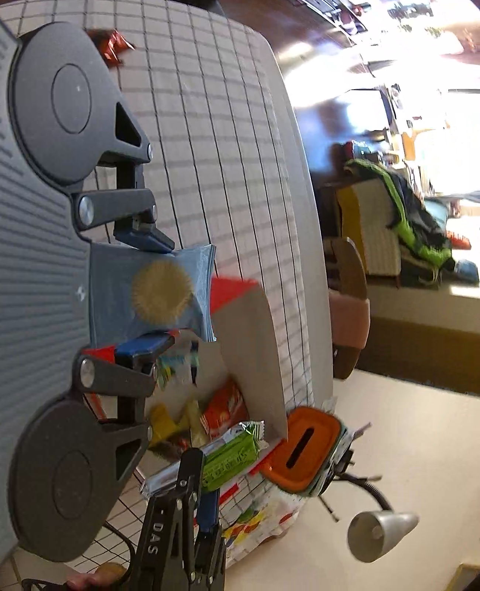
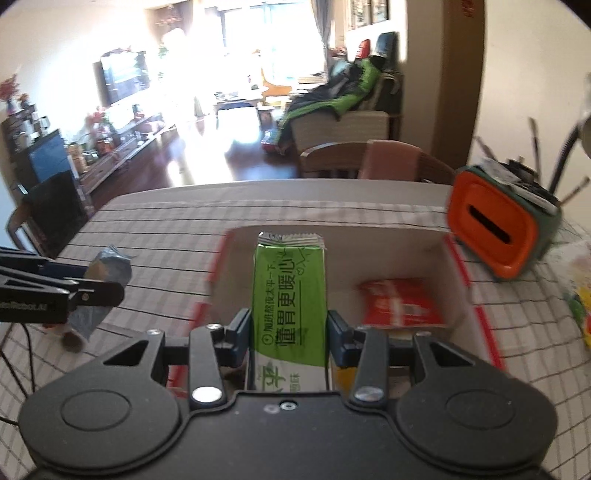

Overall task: Organize snacks
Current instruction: 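Carry the blue packet and green packet over the red box with both tools, then lower into the box and open the left tool while the right tool releases the green packet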

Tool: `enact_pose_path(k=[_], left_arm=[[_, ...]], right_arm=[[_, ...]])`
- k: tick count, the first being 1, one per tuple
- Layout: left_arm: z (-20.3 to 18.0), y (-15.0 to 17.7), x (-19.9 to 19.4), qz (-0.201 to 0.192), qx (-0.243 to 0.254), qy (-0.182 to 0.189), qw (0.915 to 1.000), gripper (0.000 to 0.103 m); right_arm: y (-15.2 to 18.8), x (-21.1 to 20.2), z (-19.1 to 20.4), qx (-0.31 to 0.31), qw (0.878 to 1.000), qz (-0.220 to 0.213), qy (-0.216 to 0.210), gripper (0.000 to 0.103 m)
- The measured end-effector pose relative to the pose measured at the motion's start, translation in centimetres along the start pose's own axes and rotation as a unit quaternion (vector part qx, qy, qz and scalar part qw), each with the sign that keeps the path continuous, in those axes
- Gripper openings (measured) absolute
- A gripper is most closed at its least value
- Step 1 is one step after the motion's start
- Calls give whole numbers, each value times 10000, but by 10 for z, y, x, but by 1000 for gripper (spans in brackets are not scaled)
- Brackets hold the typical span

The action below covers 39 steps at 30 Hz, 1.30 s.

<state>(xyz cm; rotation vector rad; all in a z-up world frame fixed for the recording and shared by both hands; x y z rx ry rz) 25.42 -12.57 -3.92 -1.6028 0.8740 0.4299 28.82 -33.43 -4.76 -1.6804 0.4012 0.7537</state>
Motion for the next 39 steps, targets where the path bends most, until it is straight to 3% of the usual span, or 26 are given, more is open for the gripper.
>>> enact_pose_path(k=[7,14,21,29,39], left_arm=[[-39,-14,40,331,198,157,9991,47],[-58,-25,89,782,153,210,9966,47],[-60,-34,134,1308,65,-20,9914,47],[-50,-34,169,2047,-259,-232,9782,47],[-55,-32,183,2281,-124,-271,9732,47]], right_arm=[[7,19,-47,101,9995,160,265,42],[8,48,-69,45,9982,469,370,42],[11,78,-68,-258,9963,741,342,42],[15,97,-64,-446,9932,1055,209,42],[19,102,-68,-368,9913,1258,102,42]])
Point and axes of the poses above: each gripper's, at about its wrist camera, not at the fingertips, and x roughly the way its jaws point, z to its left, y to its underside, the point moved 1 cm from there along x, roughly the way its jaws point, and after that the axes turned 10 degrees about y, right-handed, at the moved point
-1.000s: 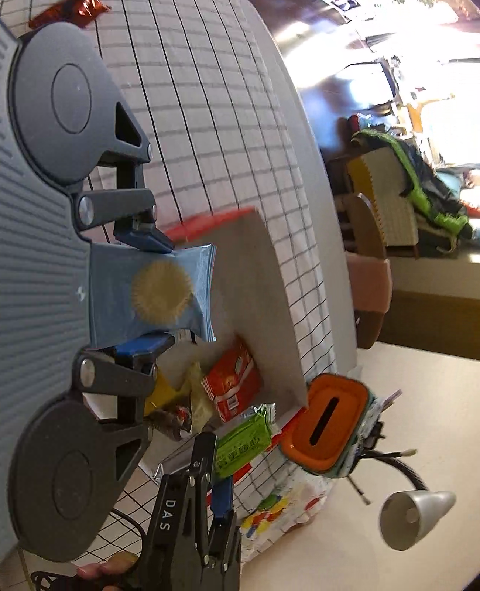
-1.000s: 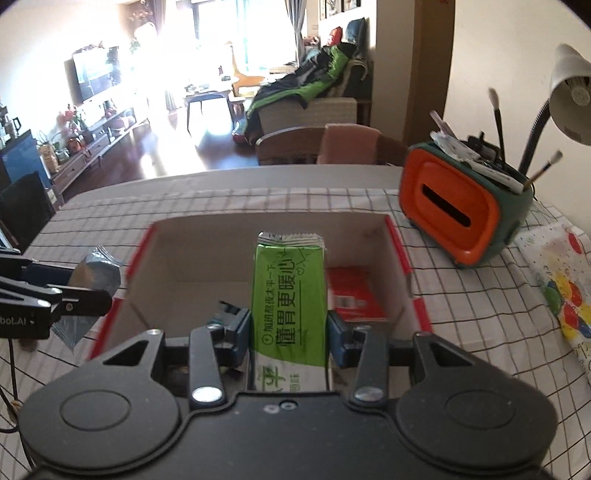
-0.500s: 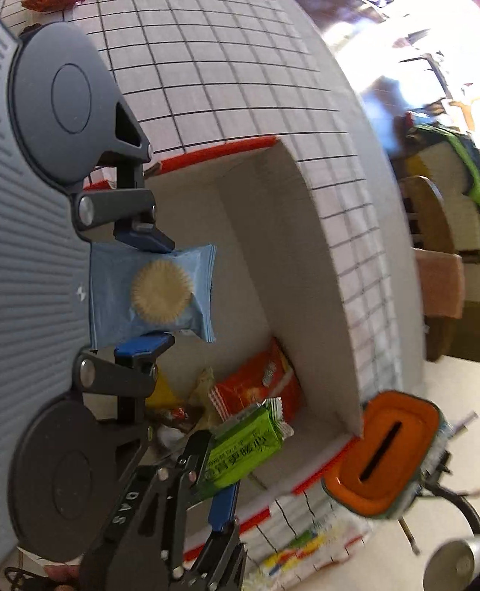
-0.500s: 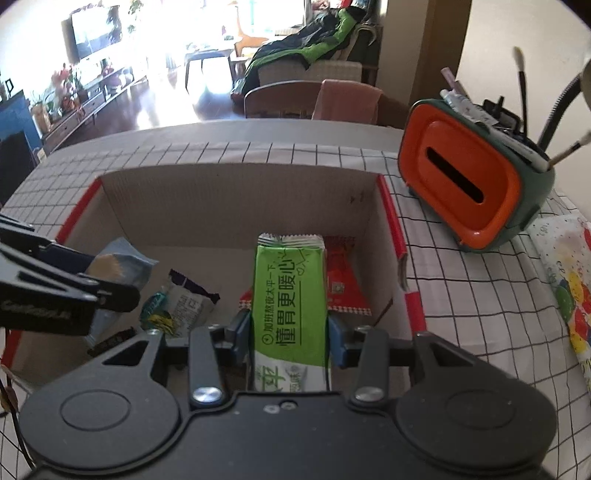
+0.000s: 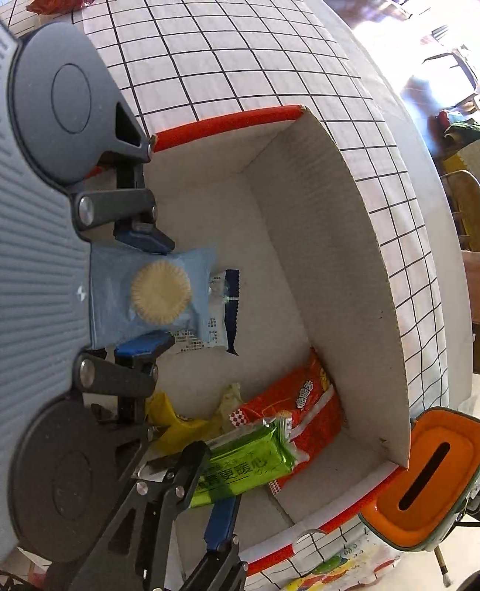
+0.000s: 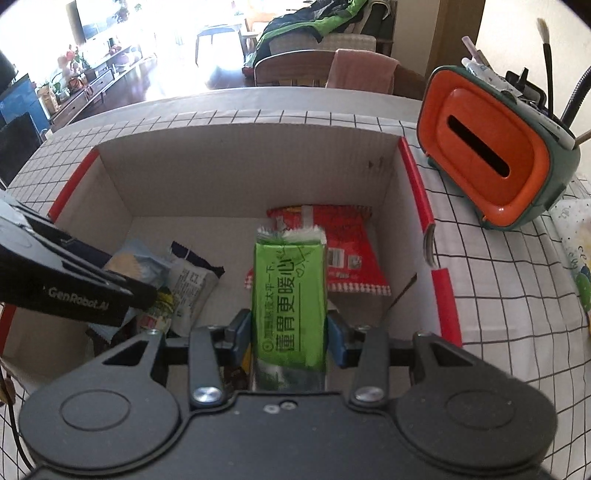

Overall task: Organize snacks
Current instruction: 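Lower into the box and open the left tool while the right tool releases the green packet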

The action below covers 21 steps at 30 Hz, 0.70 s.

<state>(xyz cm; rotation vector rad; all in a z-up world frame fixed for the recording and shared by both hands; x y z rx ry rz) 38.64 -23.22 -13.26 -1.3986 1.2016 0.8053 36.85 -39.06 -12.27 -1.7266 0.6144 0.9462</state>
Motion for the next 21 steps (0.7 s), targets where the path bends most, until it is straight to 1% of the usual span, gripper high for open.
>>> enact_pose_path(k=[4,8,16,21], left_arm=[[-1,2,0,-40,46,7,10000,47],[0,3,-7,-143,38,97,9998,50],[4,12,-36,-642,-20,309,9975,53],[7,22,-60,-904,23,422,9950,55]], right_arm=[[0,0,-2,122,9999,32,-69,42],[0,-7,-3,183,9998,-28,-117,42],[0,-32,-7,357,9988,-233,-254,43],[1,-55,-4,423,9976,-442,-320,43]])
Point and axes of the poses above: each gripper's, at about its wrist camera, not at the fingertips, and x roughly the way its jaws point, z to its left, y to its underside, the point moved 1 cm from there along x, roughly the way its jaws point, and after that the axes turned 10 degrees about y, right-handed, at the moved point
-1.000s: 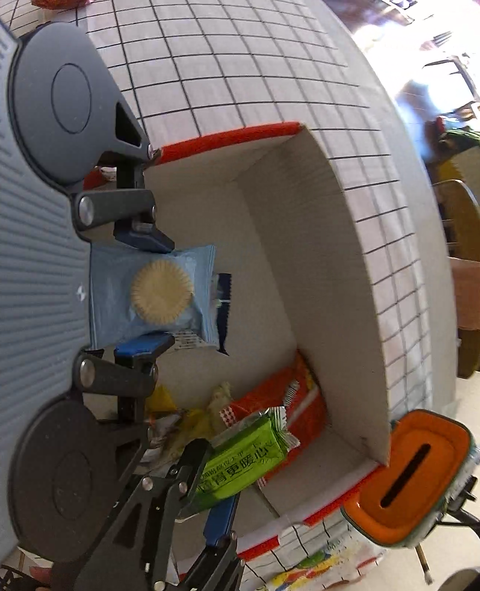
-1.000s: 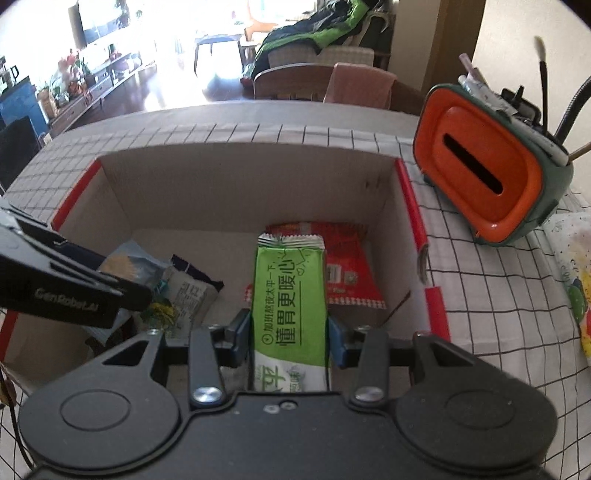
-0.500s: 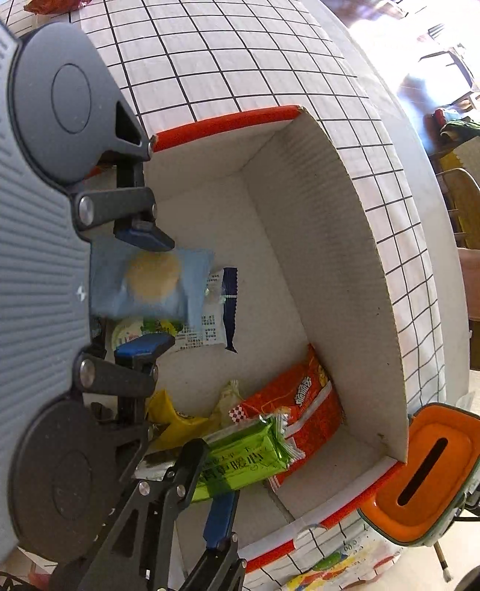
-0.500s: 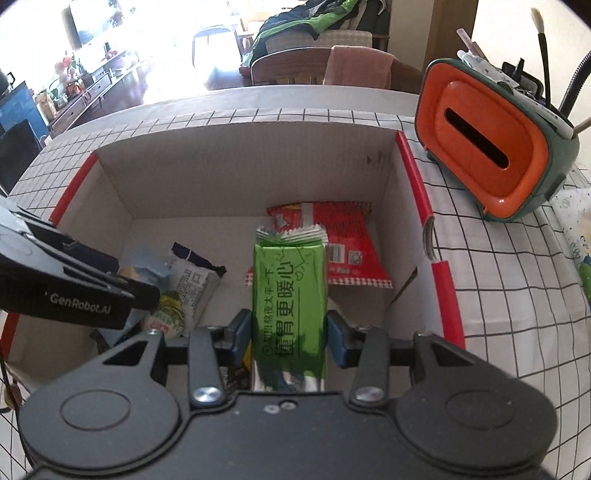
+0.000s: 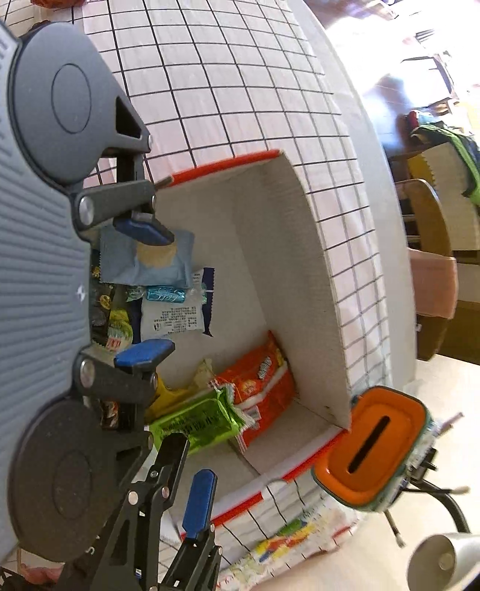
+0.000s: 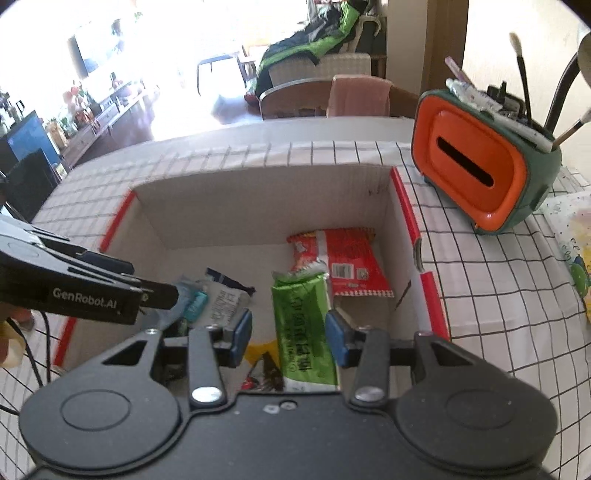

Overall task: Organize snacks
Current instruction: 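Lower into the box and open the left tool while the right tool releases the green packet, then withdraw both tools from the box back toward the remaining snacks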

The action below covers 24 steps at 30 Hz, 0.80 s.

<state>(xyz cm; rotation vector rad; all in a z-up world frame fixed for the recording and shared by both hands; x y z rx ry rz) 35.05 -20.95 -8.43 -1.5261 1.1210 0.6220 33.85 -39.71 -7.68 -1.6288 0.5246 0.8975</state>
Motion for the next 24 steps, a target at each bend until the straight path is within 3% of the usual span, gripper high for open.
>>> enact_pose_path(k=[16,22,24], left_arm=[[13,29,-78,-1076,316,-42,9937,60],[28,50,-106,-1431,450,-165,9885,65],[35,58,-115,-1550,480,-231,9865,69]], right_arm=[[-3,-54,41,-69,9983,-542,-180,47],[-4,-62,70,-183,9971,-658,-340,64],[-5,-63,82,-242,9964,-720,-383,77]])
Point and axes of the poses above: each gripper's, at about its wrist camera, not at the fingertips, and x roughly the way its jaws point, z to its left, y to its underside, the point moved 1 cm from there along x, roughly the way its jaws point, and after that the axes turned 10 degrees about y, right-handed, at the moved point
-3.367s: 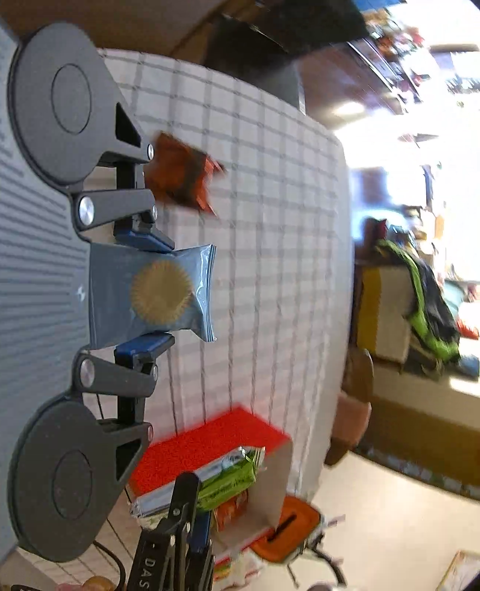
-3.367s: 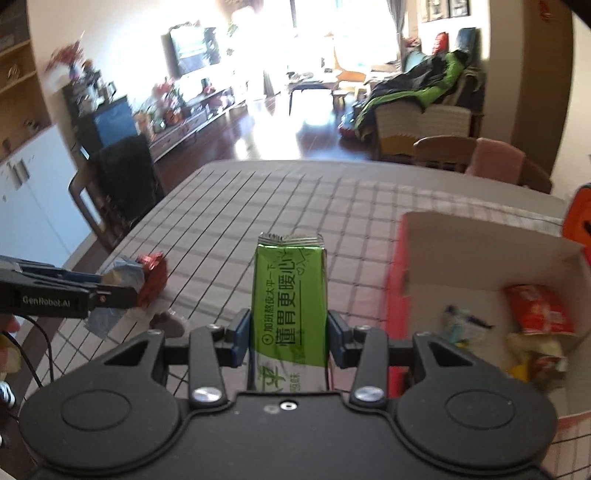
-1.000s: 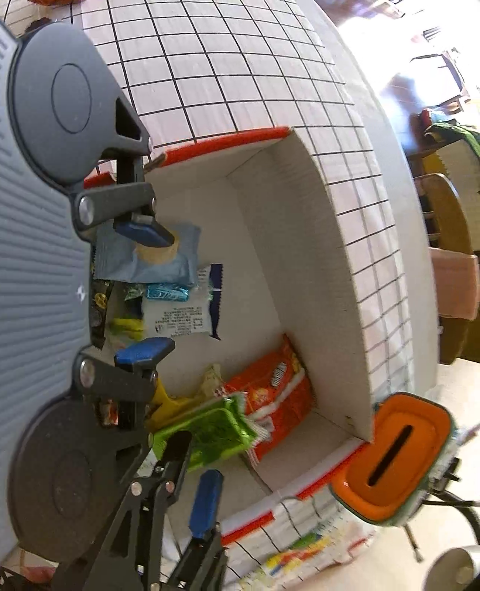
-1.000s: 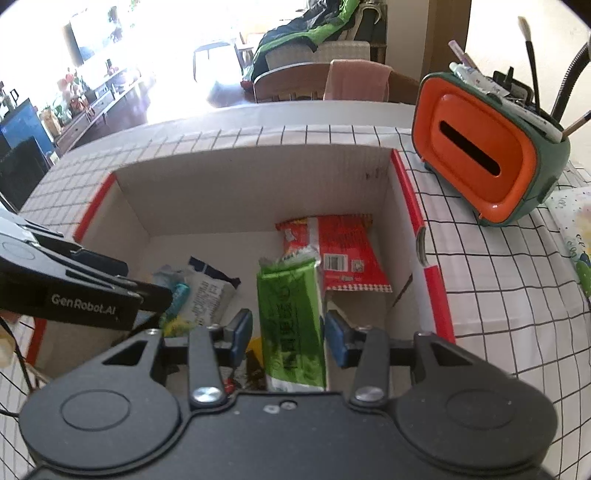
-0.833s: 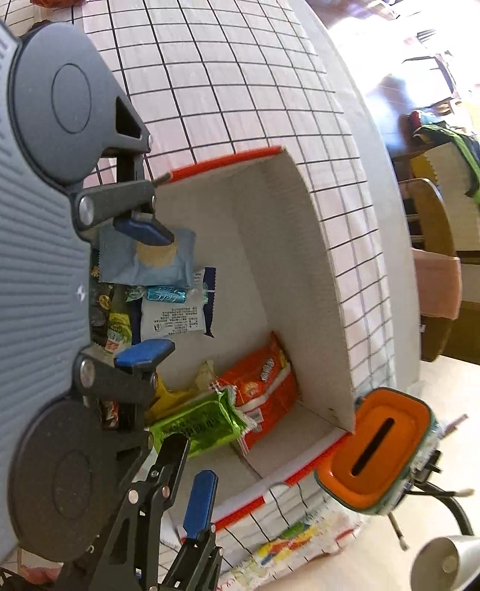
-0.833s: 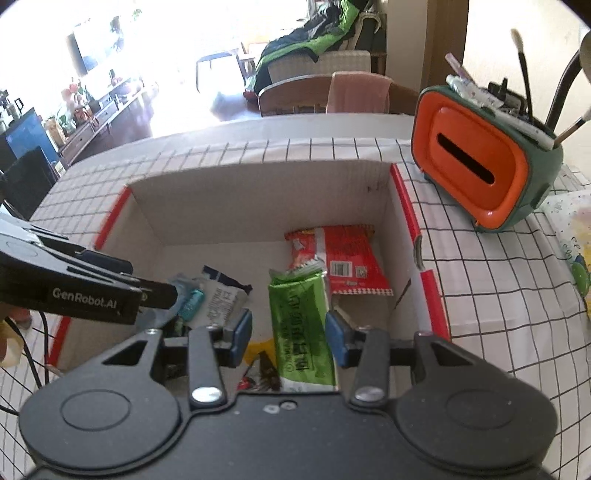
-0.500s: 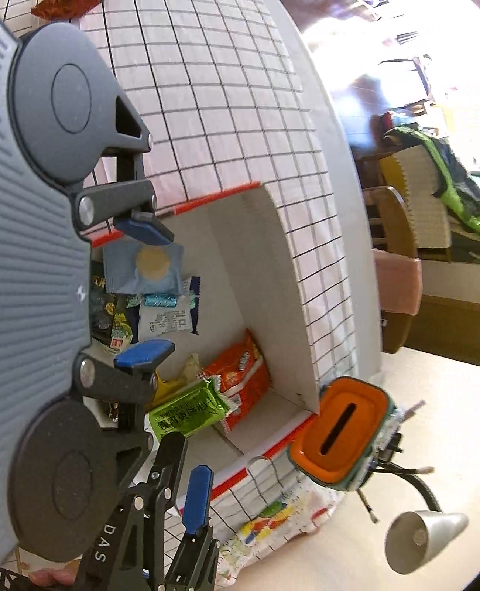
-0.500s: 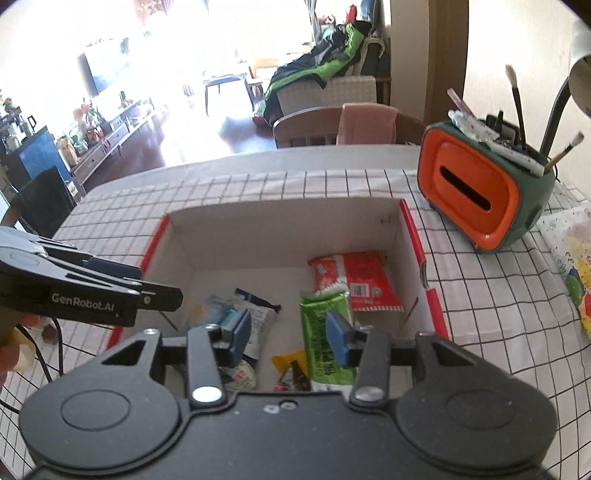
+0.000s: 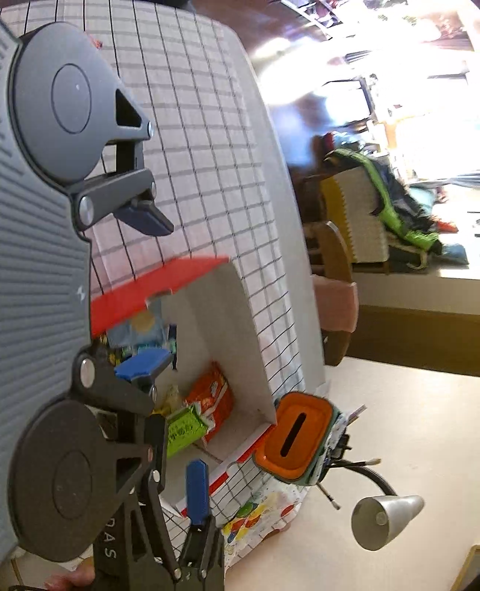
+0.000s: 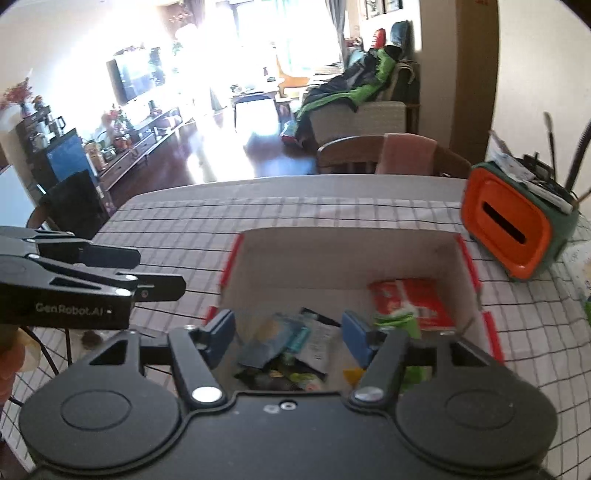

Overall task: Organize snacks
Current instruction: 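Withdraw both tools from the box back toward the remaining snacks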

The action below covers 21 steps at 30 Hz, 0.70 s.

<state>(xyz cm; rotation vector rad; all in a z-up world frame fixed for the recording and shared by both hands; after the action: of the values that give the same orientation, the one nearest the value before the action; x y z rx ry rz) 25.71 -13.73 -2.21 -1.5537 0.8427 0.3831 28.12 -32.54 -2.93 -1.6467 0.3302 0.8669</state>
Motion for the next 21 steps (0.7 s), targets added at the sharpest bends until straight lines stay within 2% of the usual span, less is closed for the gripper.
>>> enact_pose_path(k=[1,4,8,14,21], left_arm=[[4,3,-6,-46,21,-26,10000,70],[16,12,-20,-130,48,-99,9999,74],[34,25,-38,-263,24,-219,9994,81],[69,43,-60,-374,-180,-359,9985,84],[115,62,-82,-572,-557,-453,9958,93]], right_arm=[[-1,0,4,-25,10000,-51,-27,84],[-2,1,20,-180,9997,-104,-130,86],[-1,5,42,-245,9991,-148,-317,99],[-1,8,81,-394,9975,-278,-516,103],[0,15,132,-841,9940,-316,-620,103]])
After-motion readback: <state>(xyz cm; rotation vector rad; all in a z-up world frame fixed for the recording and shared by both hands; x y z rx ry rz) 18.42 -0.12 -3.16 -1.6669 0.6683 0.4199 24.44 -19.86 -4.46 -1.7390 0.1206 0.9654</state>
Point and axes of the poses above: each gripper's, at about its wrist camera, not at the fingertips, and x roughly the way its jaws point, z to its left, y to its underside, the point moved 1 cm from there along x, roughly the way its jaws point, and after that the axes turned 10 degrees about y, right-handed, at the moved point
